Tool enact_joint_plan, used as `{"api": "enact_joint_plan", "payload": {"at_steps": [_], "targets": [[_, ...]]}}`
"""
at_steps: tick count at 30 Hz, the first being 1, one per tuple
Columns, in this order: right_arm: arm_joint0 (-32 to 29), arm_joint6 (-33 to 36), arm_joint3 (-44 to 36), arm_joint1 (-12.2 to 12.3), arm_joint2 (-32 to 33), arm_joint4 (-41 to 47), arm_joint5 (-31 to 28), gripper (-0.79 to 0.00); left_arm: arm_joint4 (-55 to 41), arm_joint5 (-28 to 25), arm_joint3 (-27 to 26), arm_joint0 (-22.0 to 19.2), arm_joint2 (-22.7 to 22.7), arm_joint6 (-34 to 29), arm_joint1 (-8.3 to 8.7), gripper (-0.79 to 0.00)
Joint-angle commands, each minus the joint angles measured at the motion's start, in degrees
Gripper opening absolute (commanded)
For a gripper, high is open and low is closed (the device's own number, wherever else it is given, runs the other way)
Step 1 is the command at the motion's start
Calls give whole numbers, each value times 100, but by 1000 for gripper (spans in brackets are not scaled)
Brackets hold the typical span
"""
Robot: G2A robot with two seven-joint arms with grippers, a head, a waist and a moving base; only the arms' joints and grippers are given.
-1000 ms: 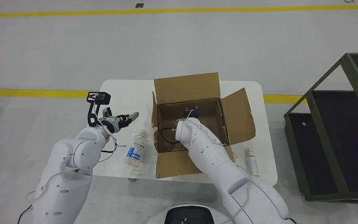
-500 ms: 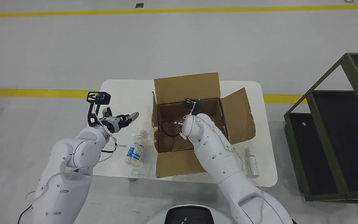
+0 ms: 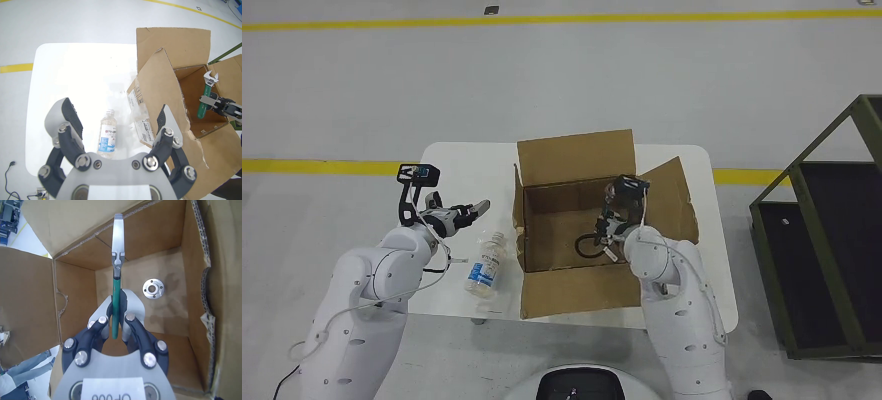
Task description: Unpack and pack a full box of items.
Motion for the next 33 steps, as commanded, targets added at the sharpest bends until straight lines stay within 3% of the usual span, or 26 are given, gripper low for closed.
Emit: {"api": "enact_joint_plan", "payload": {"at_steps": [1,9,13,23,33], "targets": [[8,6,8,-1,-5,-13,13,-785,0,0,0,0,0,0,0,0],[-7,-55,-11,-1,-4,47,-17,-785,0,0,0,0,0,0,0,0],[27,-186,-464,47,228,433,-324,-785,0,0,0,0,0,0,0,0],[-73,563,-1723,322,1893,2085,-1291,-785,0,0,0,0,0,0,0,0],[-598,896,-1723,602,3542,3686,-1600,-785,0,0,0,0,0,0,0,0]]}}
